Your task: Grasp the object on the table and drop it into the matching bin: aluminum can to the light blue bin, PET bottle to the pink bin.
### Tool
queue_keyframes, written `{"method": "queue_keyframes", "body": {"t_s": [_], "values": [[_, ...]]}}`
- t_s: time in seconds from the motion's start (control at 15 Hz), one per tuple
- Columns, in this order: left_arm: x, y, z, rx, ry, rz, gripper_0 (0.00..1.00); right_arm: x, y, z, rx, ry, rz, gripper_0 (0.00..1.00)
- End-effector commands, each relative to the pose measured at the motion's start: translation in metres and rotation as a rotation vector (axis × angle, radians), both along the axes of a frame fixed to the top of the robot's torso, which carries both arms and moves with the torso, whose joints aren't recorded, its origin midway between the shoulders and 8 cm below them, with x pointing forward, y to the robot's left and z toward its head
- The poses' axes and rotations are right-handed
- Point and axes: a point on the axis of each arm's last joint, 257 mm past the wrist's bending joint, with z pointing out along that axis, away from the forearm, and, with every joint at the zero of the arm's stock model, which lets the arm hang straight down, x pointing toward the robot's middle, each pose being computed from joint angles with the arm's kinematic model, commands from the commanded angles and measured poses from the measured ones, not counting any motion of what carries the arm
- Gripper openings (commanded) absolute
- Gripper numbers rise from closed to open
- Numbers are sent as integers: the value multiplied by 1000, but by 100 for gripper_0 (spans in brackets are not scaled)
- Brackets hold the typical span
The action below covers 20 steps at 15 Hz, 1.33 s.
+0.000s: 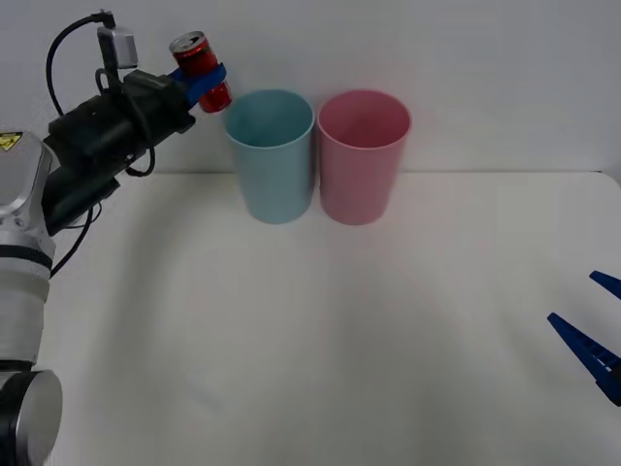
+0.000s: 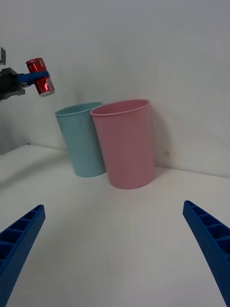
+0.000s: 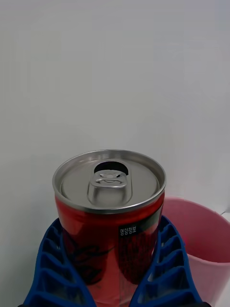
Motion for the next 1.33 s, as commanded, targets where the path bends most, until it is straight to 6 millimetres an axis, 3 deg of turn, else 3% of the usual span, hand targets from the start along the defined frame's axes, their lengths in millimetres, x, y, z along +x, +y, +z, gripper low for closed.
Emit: {"method": "queue_keyframes", "body": {"t_s": [0.07,0.33,0.8,0.87,0.93,1.0,1.33], "values": [[22,-21,3,41,17,-4,0,0,0,0,0,0,0,100],[38,-48,5,57,15,16,0,0,0,0,0,0,0,100],[39,-59,0,76,0,31,7,0,0,0,0,0,0,100],[39,-60,0,77,-1,30,14,0,0,0,0,0,0,100],[39,-60,0,76,-2,28,72,0,0,0,0,0,0,100],[38,-61,1,75,-5,26,100,0,0,0,0,0,0,100],[36,-60,0,55,2,17,100,0,0,0,0,0,0,100]]}}
